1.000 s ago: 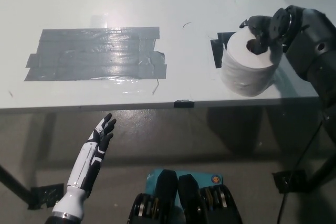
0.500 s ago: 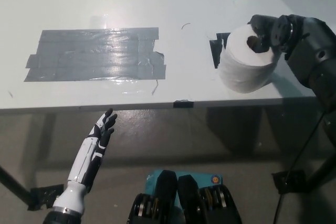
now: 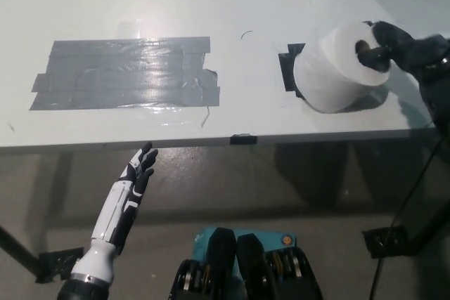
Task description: A toilet paper roll is kept on the black spot on the desk infront of the robot and the robot inserts its right thumb into the hole in the centre to grab the roll. Then it passes the roll to a person.
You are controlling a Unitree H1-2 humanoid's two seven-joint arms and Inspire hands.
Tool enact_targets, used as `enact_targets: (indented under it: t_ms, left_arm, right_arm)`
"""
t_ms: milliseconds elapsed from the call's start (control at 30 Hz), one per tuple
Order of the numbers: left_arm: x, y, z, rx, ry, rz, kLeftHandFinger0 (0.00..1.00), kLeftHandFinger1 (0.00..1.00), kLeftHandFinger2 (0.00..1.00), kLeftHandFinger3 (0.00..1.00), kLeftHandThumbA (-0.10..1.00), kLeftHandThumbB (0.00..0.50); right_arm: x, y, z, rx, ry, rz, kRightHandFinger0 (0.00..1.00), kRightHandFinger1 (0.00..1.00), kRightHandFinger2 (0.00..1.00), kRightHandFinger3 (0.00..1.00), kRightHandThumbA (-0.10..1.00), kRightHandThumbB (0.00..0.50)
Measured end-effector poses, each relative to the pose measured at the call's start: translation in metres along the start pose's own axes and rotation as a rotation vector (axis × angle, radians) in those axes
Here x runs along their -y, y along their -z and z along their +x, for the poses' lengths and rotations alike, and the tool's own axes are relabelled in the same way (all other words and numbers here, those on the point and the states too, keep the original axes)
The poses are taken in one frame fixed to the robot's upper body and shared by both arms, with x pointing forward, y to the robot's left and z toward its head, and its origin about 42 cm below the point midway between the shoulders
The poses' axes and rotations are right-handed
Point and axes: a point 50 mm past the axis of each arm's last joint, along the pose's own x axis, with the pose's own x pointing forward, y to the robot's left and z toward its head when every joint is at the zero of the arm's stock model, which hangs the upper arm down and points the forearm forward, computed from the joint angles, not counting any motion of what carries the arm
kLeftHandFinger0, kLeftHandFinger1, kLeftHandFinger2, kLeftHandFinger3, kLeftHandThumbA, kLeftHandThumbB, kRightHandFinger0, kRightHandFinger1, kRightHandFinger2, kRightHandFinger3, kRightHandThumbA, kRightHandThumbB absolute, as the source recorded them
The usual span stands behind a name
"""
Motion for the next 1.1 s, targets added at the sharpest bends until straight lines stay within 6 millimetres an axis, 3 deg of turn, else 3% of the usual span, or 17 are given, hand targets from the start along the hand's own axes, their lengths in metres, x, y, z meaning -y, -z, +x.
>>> enact_targets:
  t_ms: [67, 167, 267, 333, 367, 433, 500, 600, 667, 733, 800, 867, 933, 1100]
  left_arm:
    - [0.0, 0.0, 0.0, -0.002, 0.0, 0.0, 1.0, 1.0, 1.0, 1.0, 1.0, 0.186]
    - [0.0, 0.001, 0.0, -0.003, 0.0, 0.0, 1.0, 1.0, 1.0, 1.0, 1.0, 0.184]
    - [0.0, 0.001, 0.0, -0.005, 0.001, -0.001, 1.0, 1.0, 1.0, 1.0, 1.0, 0.18]
    - [0.0, 0.002, 0.0, -0.007, 0.001, -0.001, 1.0, 1.0, 1.0, 1.0, 1.0, 0.18]
    - [0.0, 0.002, 0.0, -0.008, 0.001, -0.001, 1.0, 1.0, 1.0, 1.0, 1.0, 0.179]
    - [0.0, 0.003, 0.0, -0.01, 0.001, -0.001, 1.0, 1.0, 1.0, 1.0, 1.0, 0.182]
    - [0.0, 0.003, 0.0, -0.011, 0.001, -0.001, 1.0, 1.0, 1.0, 1.0, 1.0, 0.183]
    - [0.001, 0.005, 0.0, -0.017, 0.002, -0.001, 1.0, 1.0, 1.0, 1.0, 1.0, 0.184]
    - [0.001, 0.005, -0.001, -0.018, 0.002, -0.001, 1.0, 1.0, 1.0, 1.0, 1.0, 0.181]
    - [0.001, 0.005, 0.0, -0.018, 0.002, -0.001, 1.0, 1.0, 1.0, 1.0, 1.0, 0.18]
    - [0.0, 0.005, 0.0, -0.018, 0.001, -0.001, 1.0, 1.0, 1.0, 1.0, 1.0, 0.169]
    - [0.0, 0.005, 0.0, -0.017, 0.001, -0.001, 1.0, 1.0, 1.0, 1.0, 1.0, 0.169]
    - [0.0, 0.004, 0.002, -0.013, 0.001, 0.0, 1.0, 1.0, 1.0, 1.0, 1.0, 0.179]
    - [0.0, 0.002, 0.005, -0.005, 0.001, 0.001, 1.0, 1.0, 1.0, 1.0, 1.0, 0.177]
  right_arm:
    - [0.0, 0.009, -0.001, 0.008, 0.004, 0.096, 0.03, 0.59, 1.0, 1.0, -0.1, 0.162]
    - [-0.002, 0.026, -0.002, 0.017, 0.009, 0.289, 0.01, 0.57, 0.99, 1.0, -0.1, 0.174]
    - [-0.007, 0.04, -0.003, 0.023, 0.007, 0.456, 0.0, 0.47, 0.84, 1.0, -0.1, 0.17]
    - [-0.013, 0.048, -0.002, 0.022, -0.002, 0.556, 0.0, 0.31, 0.67, 1.0, -0.1, 0.165]
    - [-0.017, 0.052, -0.002, 0.02, -0.008, 0.598, 0.0, 0.22, 0.63, 1.0, -0.1, 0.167]
    - [-0.024, 0.059, -0.002, 0.03, -0.017, 0.714, 0.0, 0.11, 0.59, 1.0, -0.1, 0.158]
    - [-0.027, 0.06, -0.002, 0.045, -0.024, 0.794, 0.0, 0.08, 0.57, 1.0, -0.1, 0.163]
    - [-0.038, 0.056, -0.001, 0.075, -0.054, 0.947, 0.0, 0.13, 0.61, 1.0, -0.1, 0.103]
    - [-0.048, 0.052, 0.001, 0.091, -0.079, 1.028, 0.0, 0.14, 0.64, 1.0, -0.1, 0.126]
    - [-0.057, 0.048, 0.001, 0.108, -0.1, 1.097, 0.0, 0.14, 0.65, 1.0, -0.1, 0.098]
    - [-0.072, 0.041, 0.001, 0.125, -0.135, 1.167, 0.0, 0.19, 0.72, 1.0, -0.1, 0.133]
    - [-0.083, 0.033, 0.0, 0.143, -0.162, 1.207, 0.0, 0.27, 0.76, 1.0, -0.1, 0.115]
    - [-0.092, 0.02, -0.002, 0.183, -0.194, 1.243, 0.0, 0.34, 0.8, 1.0, -0.1, 0.131]
    - [-0.098, -0.01, -0.009, 0.273, -0.249, 1.281, 0.0, 0.4, 0.78, 1.0, -0.1, 0.12]
